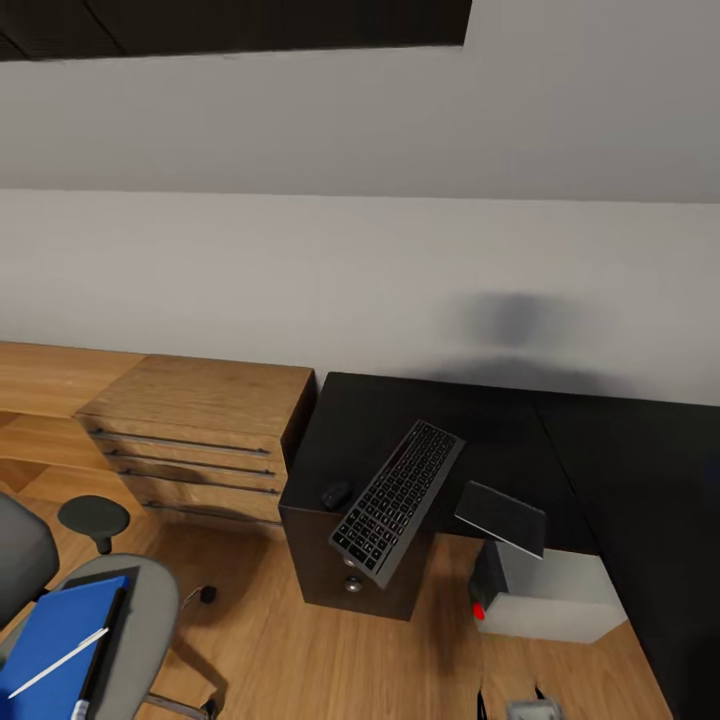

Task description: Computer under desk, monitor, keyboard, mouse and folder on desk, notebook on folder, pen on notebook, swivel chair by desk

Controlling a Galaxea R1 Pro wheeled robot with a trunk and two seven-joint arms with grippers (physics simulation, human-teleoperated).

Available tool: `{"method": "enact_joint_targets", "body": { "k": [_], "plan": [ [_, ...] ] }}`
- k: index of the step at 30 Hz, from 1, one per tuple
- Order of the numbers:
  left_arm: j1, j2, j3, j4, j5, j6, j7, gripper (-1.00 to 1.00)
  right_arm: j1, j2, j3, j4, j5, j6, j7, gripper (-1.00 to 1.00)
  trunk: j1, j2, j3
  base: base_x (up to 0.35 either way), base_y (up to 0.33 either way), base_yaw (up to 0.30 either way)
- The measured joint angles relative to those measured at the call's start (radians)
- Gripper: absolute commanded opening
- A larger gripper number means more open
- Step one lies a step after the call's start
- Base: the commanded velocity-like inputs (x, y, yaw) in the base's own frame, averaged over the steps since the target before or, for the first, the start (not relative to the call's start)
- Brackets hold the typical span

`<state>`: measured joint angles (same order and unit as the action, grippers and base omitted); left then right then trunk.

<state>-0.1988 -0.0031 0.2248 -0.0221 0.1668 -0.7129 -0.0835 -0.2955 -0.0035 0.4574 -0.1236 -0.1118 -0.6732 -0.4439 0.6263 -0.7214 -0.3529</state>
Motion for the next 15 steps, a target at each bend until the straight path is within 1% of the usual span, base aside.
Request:
{"method": "enact_joint_targets", "body": {
  "k": [3, 4, 9, 10, 12, 15],
  "plan": [
    [0.0, 0.0, 0.0, 0.0, 0.0, 0.0, 0.0, 1.0, 0.0, -0.001, 0.0, 0.014, -0.099, -0.019, 0.105, 1.0, -0.011, 0.021, 0.009, 0.0, 0.0, 0.0],
    [0.0, 0.0, 0.0, 0.0, 0.0, 0.0, 0.0, 1.0, 0.0, -0.001, -0.001, 0.023, -0.162, -0.028, 0.176, 1.0, -0.015, 0.028, 0.013, 0.0, 0.0, 0.0],
    [0.0, 0.0, 0.0, 0.0, 0.0, 0.0, 0.0, 1.0, 0.0, -0.001, 0.0, 0.052, -0.309, -0.043, 0.338, 1.0, -0.035, 0.063, 0.028, 0.0, 0.0, 0.0],
    [0.0, 0.001, 0.0, 0.0, 0.0, 0.0, 0.0, 1.0, 0.0, -0.001, 0.001, 0.057, -0.333, -0.045, 0.364, 1.0, -0.038, 0.07, 0.031, 0.0, 0.0, 0.0],
    [0.0, 0.001, 0.0, 0.0, 0.0, 0.0, 0.0, 1.0, 0.0, 0.0, 0.001, 0.066, -0.366, -0.048, 0.402, 1.0, -0.046, 0.084, 0.038, 0.0, 0.0, 0.0],
    [0.0, 0.001, 0.0, 0.0, 0.0, 0.0, 0.0, 1.0, 0.0, 0.001, 0.002, 0.073, -0.395, -0.051, 0.438, 1.0, -0.058, 0.105, 0.047, 0.0, 0.0, 0.0]
  ]
}}
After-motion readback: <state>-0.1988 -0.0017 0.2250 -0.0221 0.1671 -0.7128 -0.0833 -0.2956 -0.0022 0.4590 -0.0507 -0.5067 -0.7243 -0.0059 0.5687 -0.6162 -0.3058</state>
